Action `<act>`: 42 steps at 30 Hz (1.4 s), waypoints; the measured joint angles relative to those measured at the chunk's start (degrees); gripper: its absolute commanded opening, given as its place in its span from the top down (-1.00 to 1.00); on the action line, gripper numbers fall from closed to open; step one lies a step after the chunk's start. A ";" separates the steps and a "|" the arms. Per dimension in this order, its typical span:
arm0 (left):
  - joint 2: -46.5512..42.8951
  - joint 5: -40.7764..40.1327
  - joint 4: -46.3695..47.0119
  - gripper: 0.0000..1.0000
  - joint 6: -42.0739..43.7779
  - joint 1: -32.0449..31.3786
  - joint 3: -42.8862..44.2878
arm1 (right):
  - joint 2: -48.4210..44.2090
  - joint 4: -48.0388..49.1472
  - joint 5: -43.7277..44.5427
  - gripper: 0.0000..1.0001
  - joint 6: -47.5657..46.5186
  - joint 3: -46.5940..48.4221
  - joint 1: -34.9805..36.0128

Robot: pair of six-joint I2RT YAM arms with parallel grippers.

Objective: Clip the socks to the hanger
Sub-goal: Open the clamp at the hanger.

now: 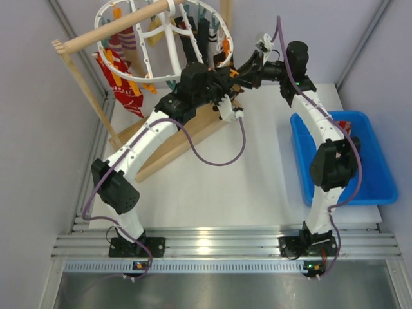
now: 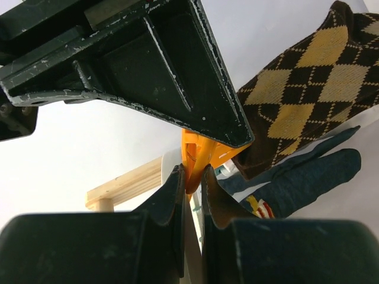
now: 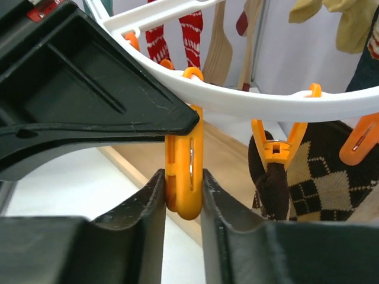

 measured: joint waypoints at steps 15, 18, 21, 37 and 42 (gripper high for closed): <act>-0.52 0.20 1.73 0.99 1.84 -0.09 -1.22 | -8.02 -7.63 12.20 1.00 -22.03 -6.75 2.05; -0.52 0.20 1.84 0.86 1.95 -0.09 -1.25 | -8.79 -7.69 13.97 1.00 -25.14 -7.63 2.40; -0.52 0.09 1.86 0.75 1.95 -0.07 -1.33 | -9.11 -7.98 15.19 1.00 -27.50 -8.00 2.78; -0.02 -0.26 3.32 0.26 1.79 -0.07 -1.51 | -10.16 -9.60 18.03 1.00 -34.95 -8.59 3.56; 0.28 -0.24 3.48 0.30 1.77 -0.02 -1.55 | -10.32 -9.57 18.18 1.00 -35.87 -9.09 3.65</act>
